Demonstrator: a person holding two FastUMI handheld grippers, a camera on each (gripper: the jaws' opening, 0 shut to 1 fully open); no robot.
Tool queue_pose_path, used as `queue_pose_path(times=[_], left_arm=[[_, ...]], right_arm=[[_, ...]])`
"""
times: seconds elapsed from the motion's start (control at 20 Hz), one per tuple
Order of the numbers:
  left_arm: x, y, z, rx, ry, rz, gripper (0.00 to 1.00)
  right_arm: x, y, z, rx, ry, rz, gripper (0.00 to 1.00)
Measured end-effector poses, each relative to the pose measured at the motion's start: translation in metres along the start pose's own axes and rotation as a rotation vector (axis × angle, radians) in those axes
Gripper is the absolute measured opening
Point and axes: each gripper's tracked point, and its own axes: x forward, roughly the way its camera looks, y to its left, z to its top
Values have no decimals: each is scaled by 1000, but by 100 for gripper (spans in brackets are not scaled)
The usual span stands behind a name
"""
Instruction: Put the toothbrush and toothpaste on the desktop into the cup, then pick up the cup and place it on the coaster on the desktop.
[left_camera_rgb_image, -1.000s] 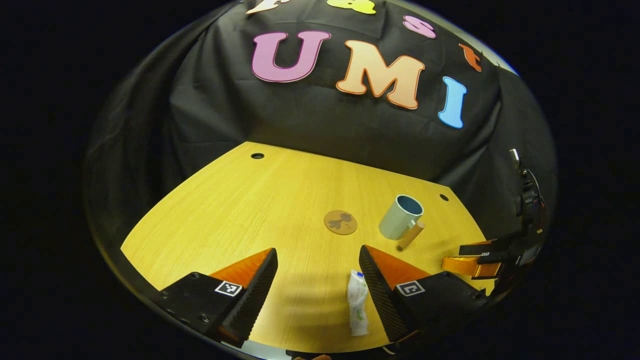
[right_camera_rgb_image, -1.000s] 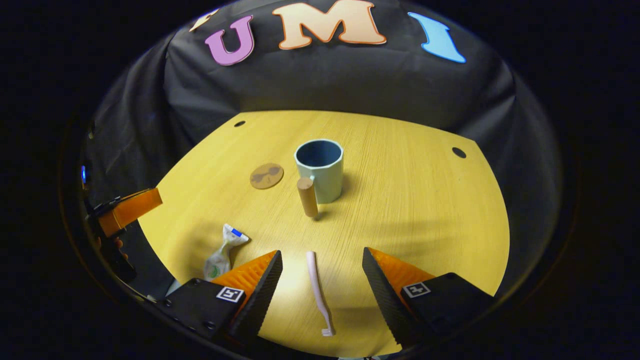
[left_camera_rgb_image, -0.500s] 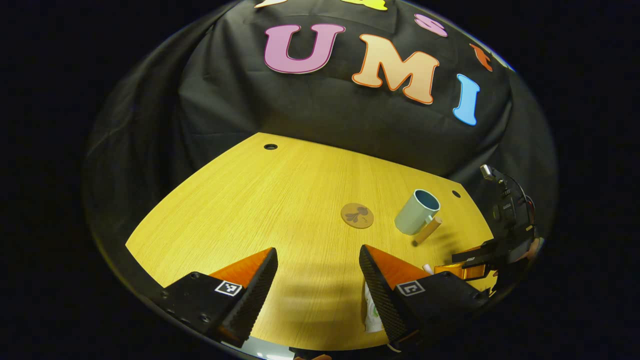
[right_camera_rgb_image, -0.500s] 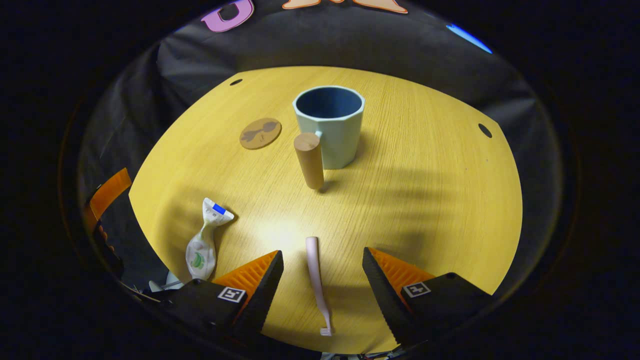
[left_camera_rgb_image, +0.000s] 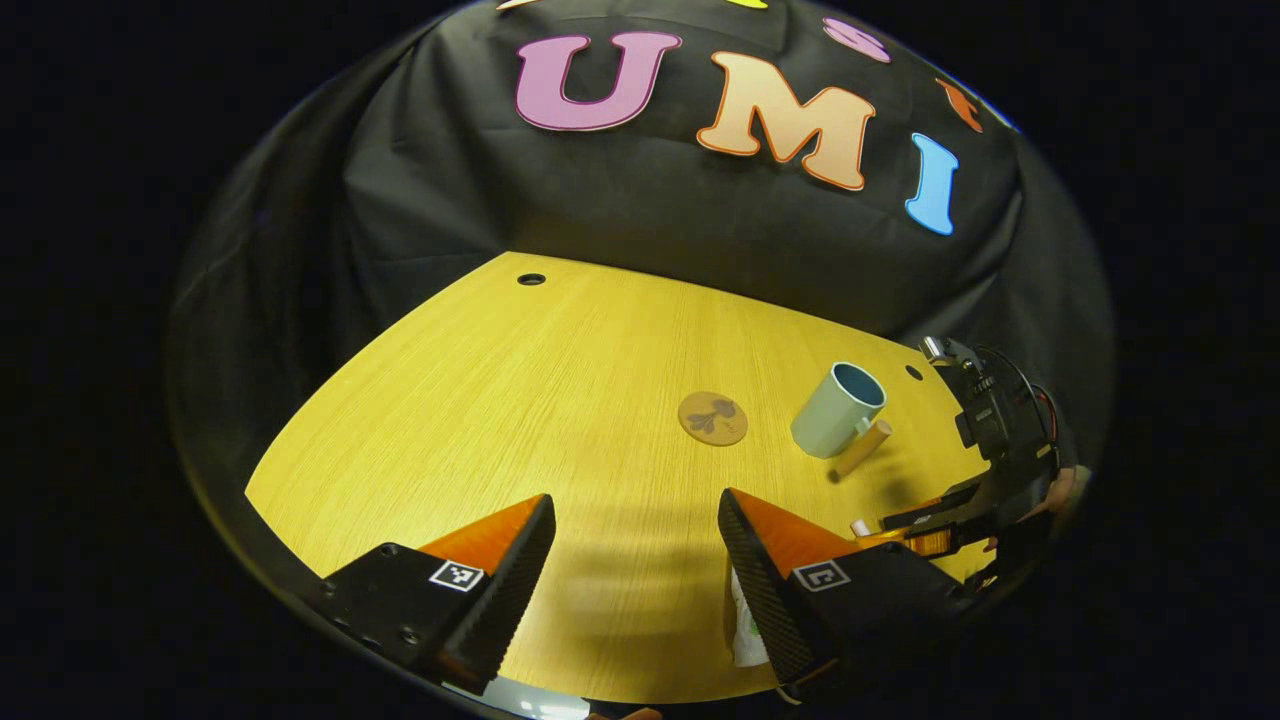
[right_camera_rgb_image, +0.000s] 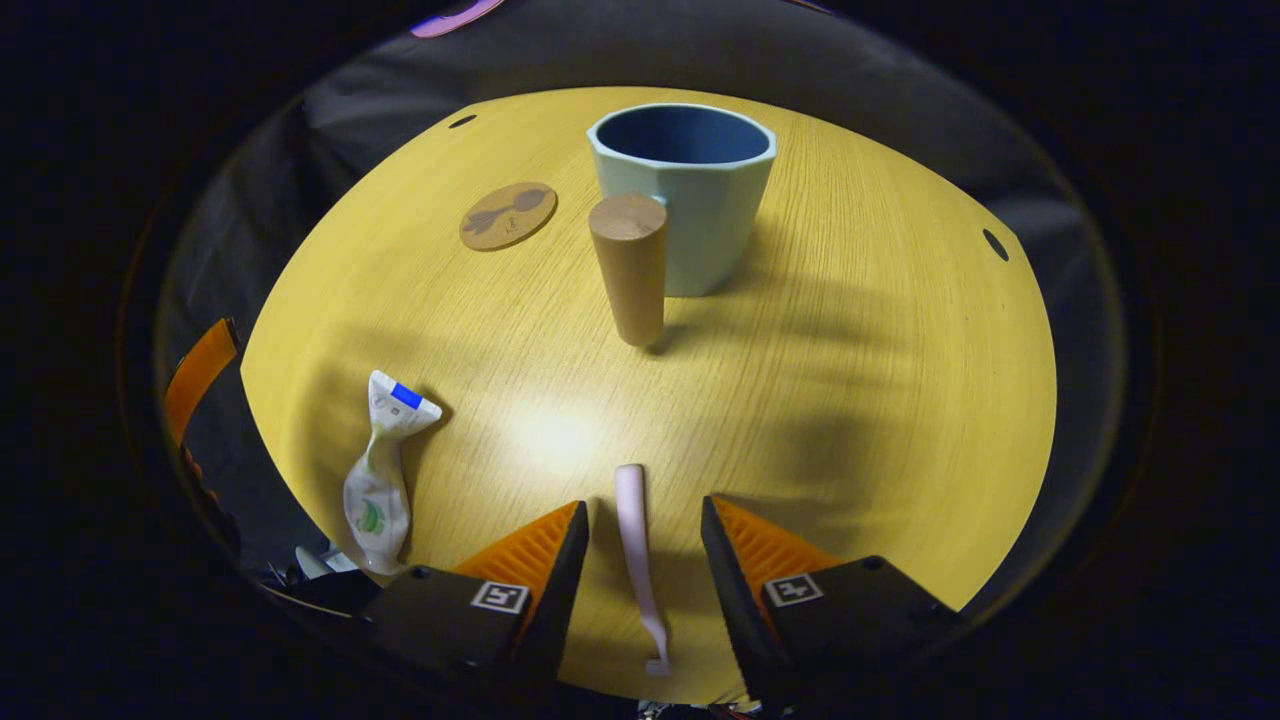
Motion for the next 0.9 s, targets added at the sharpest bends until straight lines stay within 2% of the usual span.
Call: queue_pose_path(times=[0.05,0.1,0.15,0.35,0.4,0.45,0.55,0.6,0.75,0.9], left_arm=[[0,0,-1,-3,6,0,95],[2,-1,-3,-5,11,3,95],[2,-1,-4,-8,15,4,95],[3,0,-7,-17,24,10,95],[3,1,-7,-17,28,13,95],[4,2,-8,-17,29,14,95],[3,1,-9,-15,31,15,95],[3,0,-10,-14,34,15,95],[4,-1,-9,-7,40,12,95],[5,-8,-10,15,54,5,95]], right_arm=[[-1,0,0,-6,6,-2,53],[0,1,0,-11,13,-2,56],[1,2,-1,-12,18,-1,42],[4,5,-2,-41,40,-7,39],[4,2,0,-40,35,-27,42],[3,5,-1,-33,43,-21,14],[8,3,-2,-42,43,-41,19],[3,2,0,-42,41,-41,12],[5,4,-2,-11,52,-34,11],[2,4,-3,18,55,-22,5]])
